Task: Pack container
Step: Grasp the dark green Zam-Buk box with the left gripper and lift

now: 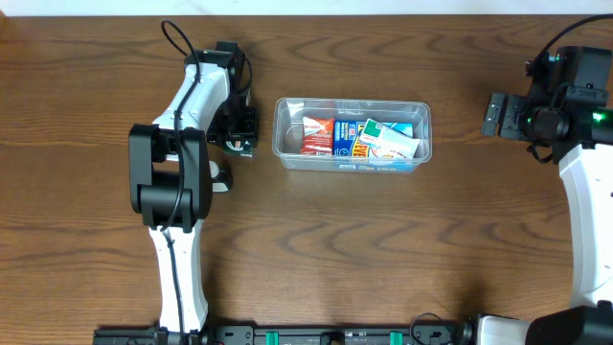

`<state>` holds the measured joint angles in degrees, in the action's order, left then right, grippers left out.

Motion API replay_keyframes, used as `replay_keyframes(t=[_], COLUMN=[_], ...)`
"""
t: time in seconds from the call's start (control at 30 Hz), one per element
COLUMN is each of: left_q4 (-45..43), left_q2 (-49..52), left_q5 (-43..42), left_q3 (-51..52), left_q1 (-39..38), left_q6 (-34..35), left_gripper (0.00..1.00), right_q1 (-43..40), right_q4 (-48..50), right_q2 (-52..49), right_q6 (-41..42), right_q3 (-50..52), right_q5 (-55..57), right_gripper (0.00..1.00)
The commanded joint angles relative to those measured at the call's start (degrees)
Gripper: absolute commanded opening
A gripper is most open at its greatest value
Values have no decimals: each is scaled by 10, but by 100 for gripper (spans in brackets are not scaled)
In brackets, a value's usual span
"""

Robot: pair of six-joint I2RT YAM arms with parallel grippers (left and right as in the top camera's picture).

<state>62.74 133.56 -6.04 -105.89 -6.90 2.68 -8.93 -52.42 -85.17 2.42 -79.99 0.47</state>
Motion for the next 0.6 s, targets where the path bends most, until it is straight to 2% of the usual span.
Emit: replay_keyframes(t=[0.0, 0.3, 0.57], left_q4=[5, 33, 38], left_q2=[1, -7, -59], left_q5=[-6, -6, -6], left_q3=[-3, -22, -36], left_q1=[1, 1, 1], left_q6=[-5, -5, 3], left_gripper=[57, 56, 56], right_q1=[-4, -4, -4], right_q4=[1, 1, 1], right_q2=[5, 5, 5], right_q6=[7, 7, 7], right_q3=[-6, -6, -6], right_q5=[2, 2, 2], right_gripper=[99, 99, 99])
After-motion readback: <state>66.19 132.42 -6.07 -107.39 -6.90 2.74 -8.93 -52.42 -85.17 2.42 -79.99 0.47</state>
